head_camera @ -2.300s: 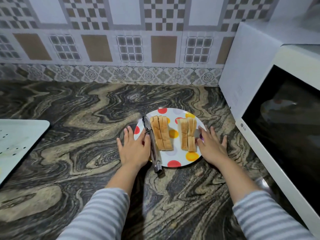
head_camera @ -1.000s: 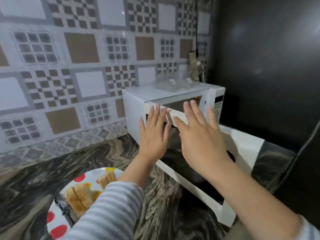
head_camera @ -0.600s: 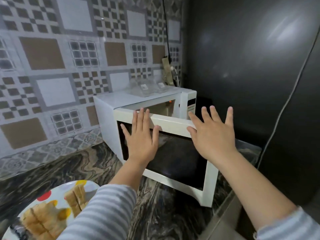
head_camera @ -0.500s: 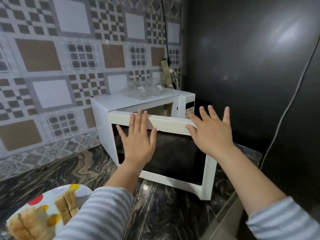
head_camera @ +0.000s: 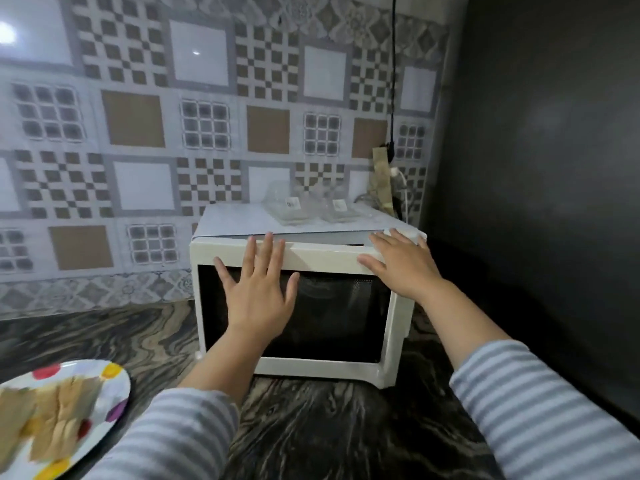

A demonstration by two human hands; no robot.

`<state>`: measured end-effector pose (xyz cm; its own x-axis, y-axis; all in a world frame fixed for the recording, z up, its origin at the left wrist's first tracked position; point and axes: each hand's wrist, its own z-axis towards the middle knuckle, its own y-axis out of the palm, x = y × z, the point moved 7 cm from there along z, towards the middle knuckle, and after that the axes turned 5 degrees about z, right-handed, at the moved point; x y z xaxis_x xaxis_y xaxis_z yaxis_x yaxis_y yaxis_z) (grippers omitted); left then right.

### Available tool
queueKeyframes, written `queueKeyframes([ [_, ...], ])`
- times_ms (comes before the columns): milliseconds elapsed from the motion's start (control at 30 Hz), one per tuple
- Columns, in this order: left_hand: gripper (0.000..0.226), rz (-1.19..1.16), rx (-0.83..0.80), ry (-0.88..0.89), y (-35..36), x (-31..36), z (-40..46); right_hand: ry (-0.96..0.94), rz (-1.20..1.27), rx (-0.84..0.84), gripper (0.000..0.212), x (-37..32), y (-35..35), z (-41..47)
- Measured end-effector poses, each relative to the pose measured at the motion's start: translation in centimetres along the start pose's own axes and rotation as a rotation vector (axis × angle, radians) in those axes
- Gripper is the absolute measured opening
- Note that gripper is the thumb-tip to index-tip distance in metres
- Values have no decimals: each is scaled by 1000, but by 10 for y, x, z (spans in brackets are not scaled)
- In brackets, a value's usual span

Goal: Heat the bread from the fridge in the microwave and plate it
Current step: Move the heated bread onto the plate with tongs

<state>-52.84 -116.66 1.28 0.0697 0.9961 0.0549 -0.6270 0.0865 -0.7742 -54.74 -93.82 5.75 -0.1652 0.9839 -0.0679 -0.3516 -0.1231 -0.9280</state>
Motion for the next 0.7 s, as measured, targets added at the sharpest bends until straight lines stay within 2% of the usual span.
queueKeyframes([
  [200,69,111,-88,-84,4,11,16,-97,-10,-30,76,15,18,50],
  [433,70,282,-168,-89,1,7,46,-147,4,-65,80,22,33,85],
  [600,76,301,-287,-93,-6,5,78,-158,11,-60,84,22,34,93],
  [700,75,285,-272,-136,-9,1,89,-169,41,-3,82,22,29,95],
])
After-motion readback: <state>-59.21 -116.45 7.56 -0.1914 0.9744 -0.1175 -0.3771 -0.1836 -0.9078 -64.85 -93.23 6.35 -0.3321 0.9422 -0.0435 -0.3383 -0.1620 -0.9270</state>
